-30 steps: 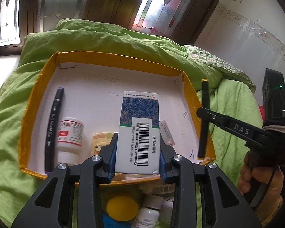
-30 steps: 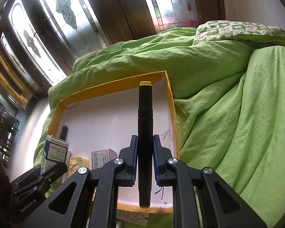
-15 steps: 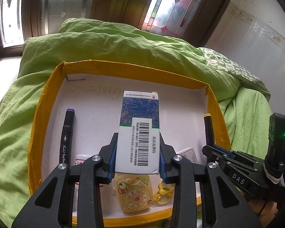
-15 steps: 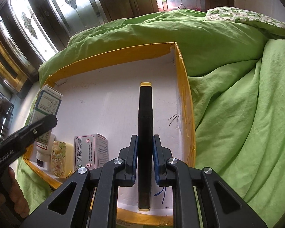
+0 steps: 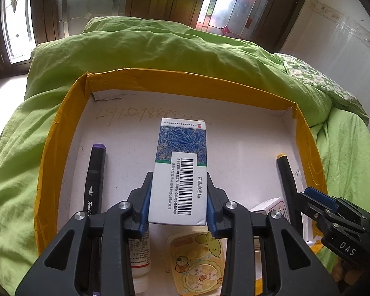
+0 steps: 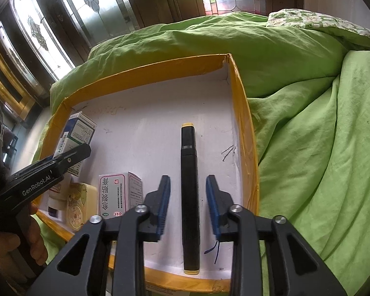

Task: Organize rigid objects
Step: 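Lower the box and marker into the tray and open both tools, then lift both open tools back over the remaining items, then grasp the white plug charger with the right tool while the left grasps the yellow ball, then lift the yellow ball in the left tool and the plug in the right tool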

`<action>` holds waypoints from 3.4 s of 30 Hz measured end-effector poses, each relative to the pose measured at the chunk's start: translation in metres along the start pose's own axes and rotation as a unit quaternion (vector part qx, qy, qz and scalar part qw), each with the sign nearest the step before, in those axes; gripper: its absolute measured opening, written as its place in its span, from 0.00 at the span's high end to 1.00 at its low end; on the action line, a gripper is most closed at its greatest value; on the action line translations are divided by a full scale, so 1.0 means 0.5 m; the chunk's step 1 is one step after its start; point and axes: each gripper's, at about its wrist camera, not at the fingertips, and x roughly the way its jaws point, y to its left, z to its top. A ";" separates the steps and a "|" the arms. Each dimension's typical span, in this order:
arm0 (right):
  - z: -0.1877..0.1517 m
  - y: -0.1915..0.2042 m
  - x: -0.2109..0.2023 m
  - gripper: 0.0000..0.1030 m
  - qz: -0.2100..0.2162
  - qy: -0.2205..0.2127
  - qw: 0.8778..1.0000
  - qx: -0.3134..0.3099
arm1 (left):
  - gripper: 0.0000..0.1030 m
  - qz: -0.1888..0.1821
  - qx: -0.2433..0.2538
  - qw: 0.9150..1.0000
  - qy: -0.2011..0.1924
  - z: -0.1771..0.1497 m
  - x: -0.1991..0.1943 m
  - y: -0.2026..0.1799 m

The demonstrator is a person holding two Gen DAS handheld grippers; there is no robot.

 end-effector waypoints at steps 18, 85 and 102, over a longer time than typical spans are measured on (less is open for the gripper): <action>-0.038 0.009 -0.129 0.42 0.049 -0.046 0.997 0.028 | 0.22 -0.027 -0.018 0.999 -0.041 -0.120 -0.198 0.040; -0.220 0.035 -0.106 0.76 0.118 0.037 0.991 0.058 | 0.63 0.032 0.033 0.999 0.026 -0.244 -0.110 -0.078; -0.218 0.012 -0.128 0.76 0.111 0.019 0.991 0.069 | 0.63 0.024 0.004 1.000 0.000 -0.336 -0.239 0.011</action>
